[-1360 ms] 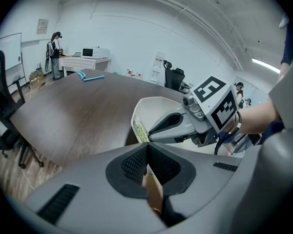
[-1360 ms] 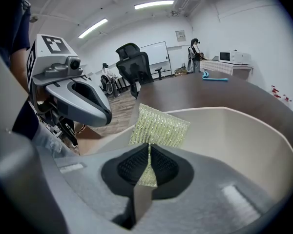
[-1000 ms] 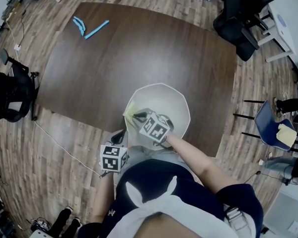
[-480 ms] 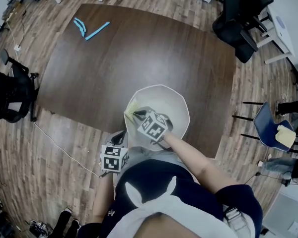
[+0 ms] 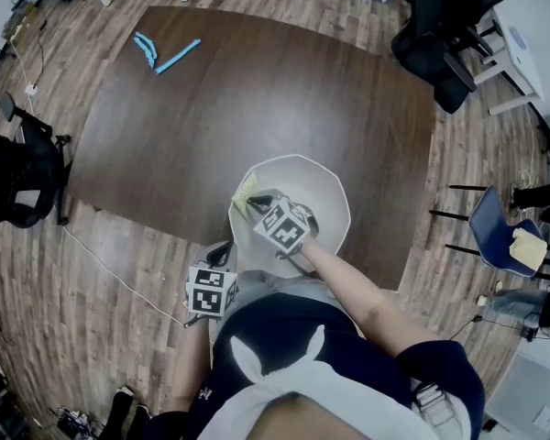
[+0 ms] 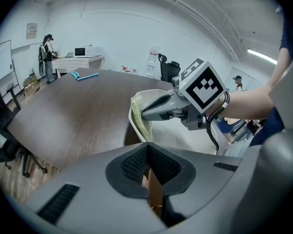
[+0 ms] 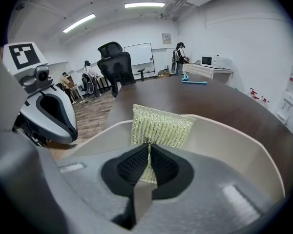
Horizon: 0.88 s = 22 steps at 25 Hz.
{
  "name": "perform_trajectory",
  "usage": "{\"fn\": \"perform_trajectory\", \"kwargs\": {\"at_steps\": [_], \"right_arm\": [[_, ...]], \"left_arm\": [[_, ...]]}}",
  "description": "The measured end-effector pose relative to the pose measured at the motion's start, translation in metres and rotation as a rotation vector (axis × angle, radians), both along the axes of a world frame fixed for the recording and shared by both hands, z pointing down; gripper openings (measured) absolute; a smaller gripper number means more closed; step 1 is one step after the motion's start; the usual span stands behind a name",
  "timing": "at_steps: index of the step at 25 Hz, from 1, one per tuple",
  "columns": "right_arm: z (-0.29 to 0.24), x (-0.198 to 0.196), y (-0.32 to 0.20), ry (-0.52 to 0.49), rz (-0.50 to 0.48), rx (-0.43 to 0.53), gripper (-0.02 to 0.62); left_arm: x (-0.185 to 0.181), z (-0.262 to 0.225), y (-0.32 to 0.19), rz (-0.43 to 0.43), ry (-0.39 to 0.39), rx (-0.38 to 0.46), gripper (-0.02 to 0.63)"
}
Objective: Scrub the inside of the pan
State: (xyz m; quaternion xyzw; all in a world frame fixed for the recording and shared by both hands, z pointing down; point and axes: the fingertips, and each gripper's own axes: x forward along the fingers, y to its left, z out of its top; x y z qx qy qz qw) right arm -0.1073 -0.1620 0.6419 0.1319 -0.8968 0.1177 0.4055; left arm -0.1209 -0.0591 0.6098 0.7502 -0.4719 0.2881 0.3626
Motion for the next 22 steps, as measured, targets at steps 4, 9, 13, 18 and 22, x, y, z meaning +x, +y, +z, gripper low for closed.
{"fn": "perform_trajectory", "kwargs": {"at_steps": [4,9,13,18,22], "right_arm": [[0.000,0.001,-0.006,-0.009,0.034,-0.005,0.015],[0.000,0.005,-0.014,-0.018,0.091,-0.016,0.015],[0.001,0.007,-0.021,-0.023,0.111,-0.017,0.015],[0.003,0.012,-0.026,-0.019,0.132,-0.001,0.015],[0.003,0.014,-0.030,-0.007,0.141,0.022,0.015]], "left_arm": [[0.000,0.003,0.001,0.003,-0.005,-0.011,0.003],[0.002,0.004,0.003,0.005,0.003,-0.028,0.002],[0.001,0.006,0.000,0.005,-0.001,-0.024,0.002],[0.001,0.008,-0.002,-0.005,-0.001,-0.010,0.003],[0.000,0.008,0.001,-0.004,0.007,-0.021,0.003]]}}
